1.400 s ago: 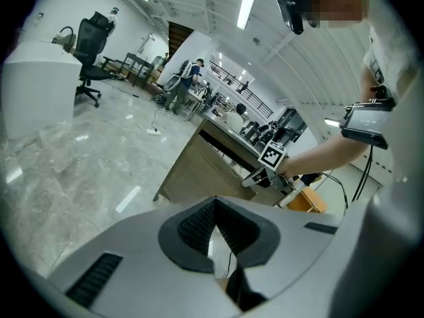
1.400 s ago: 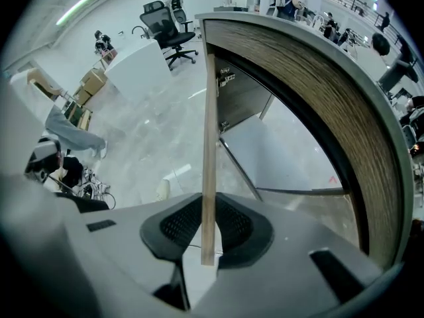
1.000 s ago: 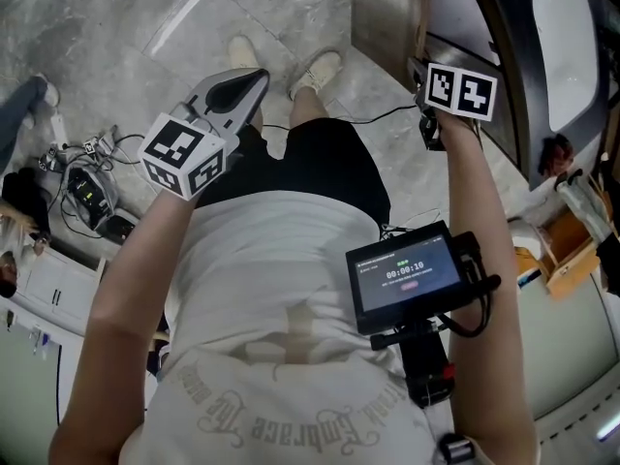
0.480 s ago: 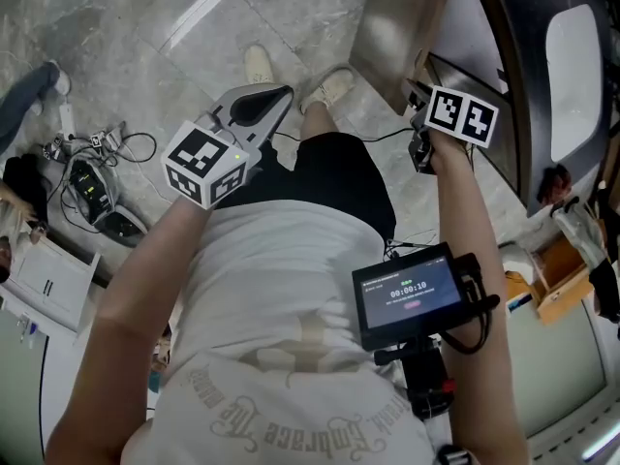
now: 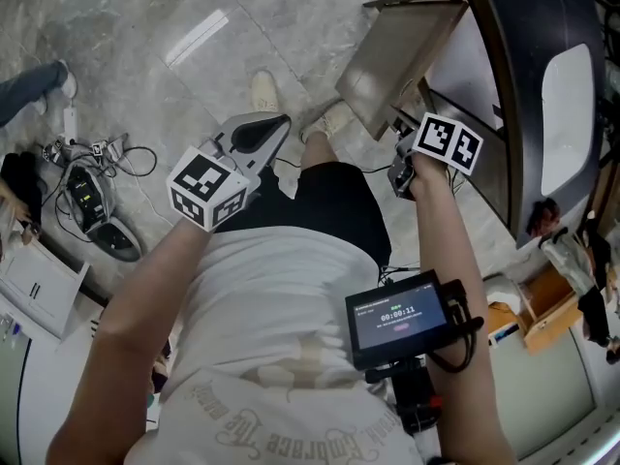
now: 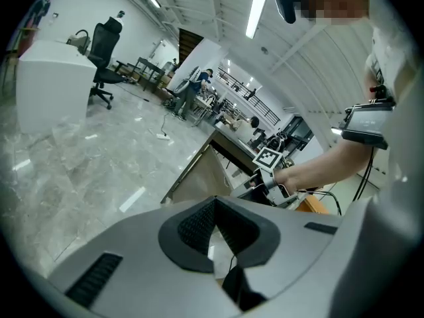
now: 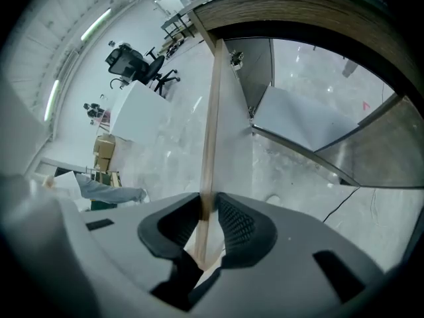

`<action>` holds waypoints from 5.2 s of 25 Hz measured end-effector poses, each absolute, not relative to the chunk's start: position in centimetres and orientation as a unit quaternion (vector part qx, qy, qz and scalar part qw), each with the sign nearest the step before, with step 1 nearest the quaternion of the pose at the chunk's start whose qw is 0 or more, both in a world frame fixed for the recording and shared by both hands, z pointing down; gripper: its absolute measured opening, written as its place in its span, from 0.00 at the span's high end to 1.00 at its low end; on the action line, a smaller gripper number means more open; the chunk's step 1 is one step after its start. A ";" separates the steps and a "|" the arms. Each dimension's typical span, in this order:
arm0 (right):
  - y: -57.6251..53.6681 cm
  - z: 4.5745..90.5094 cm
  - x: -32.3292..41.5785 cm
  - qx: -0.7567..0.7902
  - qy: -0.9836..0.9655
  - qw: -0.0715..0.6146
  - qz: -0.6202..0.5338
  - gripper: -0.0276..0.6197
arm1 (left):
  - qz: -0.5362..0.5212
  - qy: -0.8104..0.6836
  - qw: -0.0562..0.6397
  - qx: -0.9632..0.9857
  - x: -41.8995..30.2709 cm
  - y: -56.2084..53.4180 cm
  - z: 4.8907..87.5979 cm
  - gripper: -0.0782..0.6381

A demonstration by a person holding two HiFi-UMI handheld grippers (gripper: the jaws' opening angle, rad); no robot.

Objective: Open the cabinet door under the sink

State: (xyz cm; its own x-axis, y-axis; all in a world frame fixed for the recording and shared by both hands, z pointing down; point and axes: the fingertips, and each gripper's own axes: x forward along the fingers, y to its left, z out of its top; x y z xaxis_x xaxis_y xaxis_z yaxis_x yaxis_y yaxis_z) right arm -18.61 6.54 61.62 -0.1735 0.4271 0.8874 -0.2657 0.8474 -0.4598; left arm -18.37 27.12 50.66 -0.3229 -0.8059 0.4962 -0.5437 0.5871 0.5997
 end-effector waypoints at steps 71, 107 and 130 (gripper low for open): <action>5.3 43.4 -14.6 -0.064 -0.904 0.327 0.269 0.94 | 0.019 -0.673 0.340 0.657 -14.9 18.7 42.2 0.88; -17.0 46.3 11.4 0.227 -0.871 0.195 0.390 0.94 | 0.208 -0.535 0.341 0.744 -6.8 -9.4 48.4 0.88; -19.7 54.5 11.3 0.357 -0.780 0.126 0.498 0.94 | 0.138 -0.575 0.401 0.700 -14.6 -19.0 60.2 0.88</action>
State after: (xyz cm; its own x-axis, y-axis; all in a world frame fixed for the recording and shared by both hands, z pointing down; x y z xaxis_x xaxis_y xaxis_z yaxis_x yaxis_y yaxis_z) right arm 11.29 -19.73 54.50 -0.7139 -0.4312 0.5516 -0.6820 0.2497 -0.6874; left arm -14.56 -19.04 60.16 0.3002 -0.6939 0.6545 -0.9157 -0.0174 0.4016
